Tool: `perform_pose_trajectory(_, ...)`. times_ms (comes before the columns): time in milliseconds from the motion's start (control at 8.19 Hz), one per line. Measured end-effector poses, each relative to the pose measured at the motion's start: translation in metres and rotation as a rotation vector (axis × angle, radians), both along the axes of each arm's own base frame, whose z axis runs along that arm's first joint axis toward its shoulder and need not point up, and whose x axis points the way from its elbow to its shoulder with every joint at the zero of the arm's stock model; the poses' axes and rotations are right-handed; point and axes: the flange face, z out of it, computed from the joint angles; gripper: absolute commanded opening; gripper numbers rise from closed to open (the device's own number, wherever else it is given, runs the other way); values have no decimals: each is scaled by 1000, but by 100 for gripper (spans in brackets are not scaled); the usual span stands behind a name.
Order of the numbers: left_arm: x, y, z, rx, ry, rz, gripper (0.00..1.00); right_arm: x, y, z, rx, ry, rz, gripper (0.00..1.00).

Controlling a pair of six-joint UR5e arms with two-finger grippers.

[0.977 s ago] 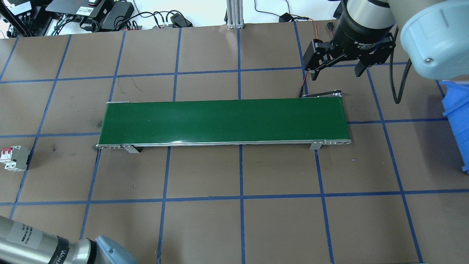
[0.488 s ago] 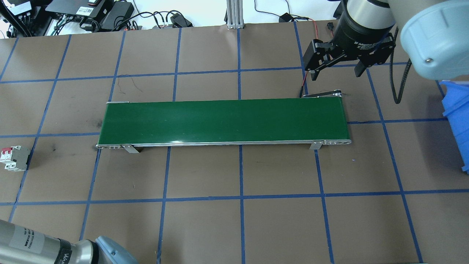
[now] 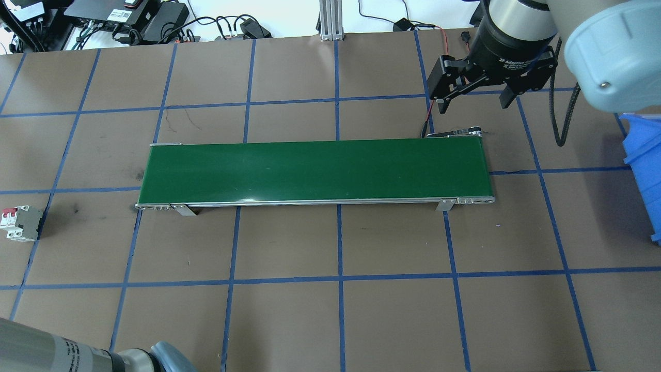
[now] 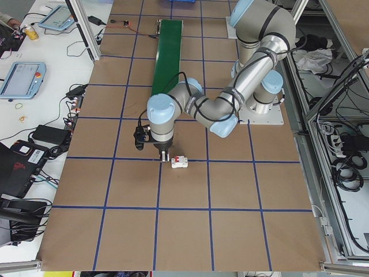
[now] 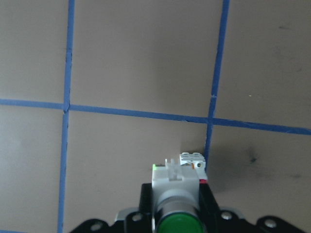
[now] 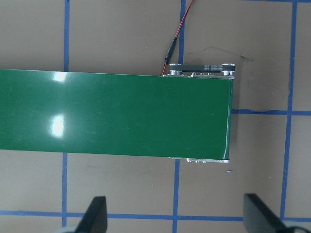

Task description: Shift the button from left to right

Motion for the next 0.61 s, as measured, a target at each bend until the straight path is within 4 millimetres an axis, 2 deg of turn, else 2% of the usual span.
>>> perform_pose_trajectory(122, -51, -12, 21, -2, 6, 74, 0, 0, 0, 0, 0, 0, 0, 100)
perform_pose_trajectory(244, -103, -14, 28, 39, 54, 151, 0, 0, 0, 0, -1, 0, 0, 100)
perform_pose_trajectory(610, -224, -6, 10, 209, 135, 423, 0, 0, 0, 0, 0, 1, 0, 100)
